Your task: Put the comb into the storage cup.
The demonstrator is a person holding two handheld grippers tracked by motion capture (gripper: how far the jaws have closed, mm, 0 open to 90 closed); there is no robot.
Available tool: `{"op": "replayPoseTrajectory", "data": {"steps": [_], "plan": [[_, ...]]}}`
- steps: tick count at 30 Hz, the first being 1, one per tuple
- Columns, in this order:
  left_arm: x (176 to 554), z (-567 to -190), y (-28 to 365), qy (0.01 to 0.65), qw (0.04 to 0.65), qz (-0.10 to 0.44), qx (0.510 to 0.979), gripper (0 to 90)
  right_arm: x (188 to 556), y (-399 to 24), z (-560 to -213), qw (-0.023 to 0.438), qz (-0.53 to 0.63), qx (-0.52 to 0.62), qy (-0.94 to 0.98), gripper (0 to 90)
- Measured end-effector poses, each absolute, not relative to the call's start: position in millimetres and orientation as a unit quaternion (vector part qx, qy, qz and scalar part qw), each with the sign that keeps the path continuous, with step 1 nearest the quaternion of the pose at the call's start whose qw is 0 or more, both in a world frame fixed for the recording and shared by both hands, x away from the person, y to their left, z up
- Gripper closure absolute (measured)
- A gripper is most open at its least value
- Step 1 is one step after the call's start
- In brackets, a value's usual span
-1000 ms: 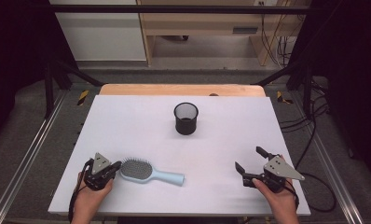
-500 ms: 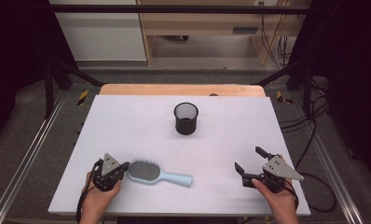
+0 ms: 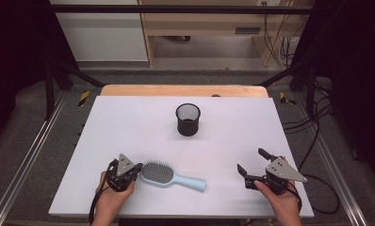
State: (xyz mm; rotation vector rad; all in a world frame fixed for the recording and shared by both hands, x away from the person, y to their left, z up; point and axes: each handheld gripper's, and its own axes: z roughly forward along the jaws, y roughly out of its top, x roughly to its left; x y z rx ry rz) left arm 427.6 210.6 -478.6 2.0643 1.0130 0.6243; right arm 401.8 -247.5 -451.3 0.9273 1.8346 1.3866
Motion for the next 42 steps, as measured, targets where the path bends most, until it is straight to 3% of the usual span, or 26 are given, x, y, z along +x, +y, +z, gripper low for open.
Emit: {"op": "replayPoseTrajectory", "data": {"steps": [42], "plan": [[433,-485,138,0.338,0.377,0.218,0.834,89.8,394,-225,-442,0.304,0.513,0.354,0.72,10.0]]}}
